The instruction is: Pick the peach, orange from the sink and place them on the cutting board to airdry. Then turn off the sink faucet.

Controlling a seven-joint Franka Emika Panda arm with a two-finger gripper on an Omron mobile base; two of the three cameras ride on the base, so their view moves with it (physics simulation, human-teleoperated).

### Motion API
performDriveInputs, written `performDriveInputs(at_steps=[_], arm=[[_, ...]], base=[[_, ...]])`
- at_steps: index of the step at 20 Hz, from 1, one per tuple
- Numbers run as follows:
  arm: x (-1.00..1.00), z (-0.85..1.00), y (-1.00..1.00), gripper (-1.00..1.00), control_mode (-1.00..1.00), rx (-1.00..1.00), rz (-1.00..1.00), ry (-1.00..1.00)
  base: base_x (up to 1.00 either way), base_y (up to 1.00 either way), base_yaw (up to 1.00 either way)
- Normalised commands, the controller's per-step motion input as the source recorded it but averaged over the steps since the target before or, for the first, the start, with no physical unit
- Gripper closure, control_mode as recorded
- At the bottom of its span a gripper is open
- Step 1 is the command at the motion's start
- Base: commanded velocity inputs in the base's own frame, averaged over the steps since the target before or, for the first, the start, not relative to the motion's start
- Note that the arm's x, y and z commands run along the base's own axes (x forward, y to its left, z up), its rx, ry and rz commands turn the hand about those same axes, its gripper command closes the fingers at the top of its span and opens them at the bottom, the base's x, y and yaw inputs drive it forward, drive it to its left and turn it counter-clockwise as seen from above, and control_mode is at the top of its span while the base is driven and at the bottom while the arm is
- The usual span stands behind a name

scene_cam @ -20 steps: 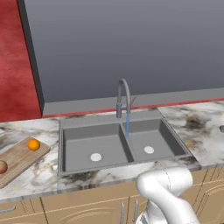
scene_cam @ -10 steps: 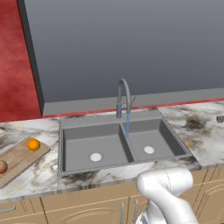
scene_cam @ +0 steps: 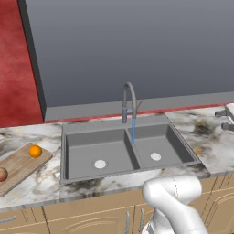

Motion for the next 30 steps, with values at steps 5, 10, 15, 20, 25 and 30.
performDriveInputs(at_steps=[5, 10, 15, 20, 25, 30], arm=[[0.46, 0.00, -0.01, -1.00, -1.00, 0.06, 0.02, 0.00], [0.19, -0.12, 0.00, -1.00, -1.00, 0.01, 0.04, 0.00], [0.36, -0.31, 0.00, -1.00, -1.00, 0.00, 0.02, 0.00], [0.45, -0.16, 0.00, -1.00, -1.00, 0.00, 0.02, 0.00], [0.33, 0.00, -0.02, -1.00, -1.00, 0.03, 0.05, 0.00], [0.20, -0.07, -0.05, -1.00, -1.00, 0.00, 0.15, 0.00]], base=[[0.00, 0.00, 0.00], [0.00, 0.00, 0.00], [0.00, 0.00, 0.00], [0.00, 0.00, 0.00], [0.00, 0.00, 0.00], [0.00, 0.00, 0.00]])
